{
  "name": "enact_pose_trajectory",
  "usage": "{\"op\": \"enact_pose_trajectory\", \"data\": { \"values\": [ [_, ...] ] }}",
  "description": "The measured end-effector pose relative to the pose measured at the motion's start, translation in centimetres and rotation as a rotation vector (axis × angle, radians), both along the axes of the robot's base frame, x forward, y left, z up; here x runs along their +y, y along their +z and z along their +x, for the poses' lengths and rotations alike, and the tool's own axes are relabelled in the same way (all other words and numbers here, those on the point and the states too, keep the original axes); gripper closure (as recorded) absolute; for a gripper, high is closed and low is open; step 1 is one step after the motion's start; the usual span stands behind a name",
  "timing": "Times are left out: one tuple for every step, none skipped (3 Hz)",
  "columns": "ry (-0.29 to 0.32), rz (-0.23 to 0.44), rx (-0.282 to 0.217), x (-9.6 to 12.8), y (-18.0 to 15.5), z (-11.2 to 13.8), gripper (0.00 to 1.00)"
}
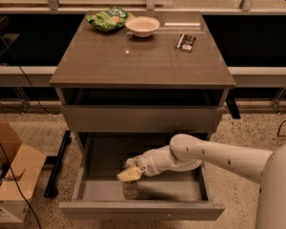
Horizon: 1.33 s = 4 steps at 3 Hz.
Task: Pick water bottle from middle drawer and place on counter
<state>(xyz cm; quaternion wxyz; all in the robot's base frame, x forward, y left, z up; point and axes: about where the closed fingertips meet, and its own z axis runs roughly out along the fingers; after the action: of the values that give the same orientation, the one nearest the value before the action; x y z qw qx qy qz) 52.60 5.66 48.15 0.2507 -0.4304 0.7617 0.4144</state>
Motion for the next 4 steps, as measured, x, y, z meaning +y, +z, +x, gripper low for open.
{"op": "enact_pose_trajectory", "data": {
  "values": [
    [0.001, 0.028, -0.028, -1.2, 3.6, 0.7, 0.88],
    [0.027, 0.040, -0.129, -5.0, 11.1, 1.0, 1.00],
    [0.035, 0.032, -0.282, -11.0, 22.6, 1.5, 1.00],
    [0.037, 0.031, -0.438, -17.0, 34.2, 1.2, 1.00]
  ]
}}
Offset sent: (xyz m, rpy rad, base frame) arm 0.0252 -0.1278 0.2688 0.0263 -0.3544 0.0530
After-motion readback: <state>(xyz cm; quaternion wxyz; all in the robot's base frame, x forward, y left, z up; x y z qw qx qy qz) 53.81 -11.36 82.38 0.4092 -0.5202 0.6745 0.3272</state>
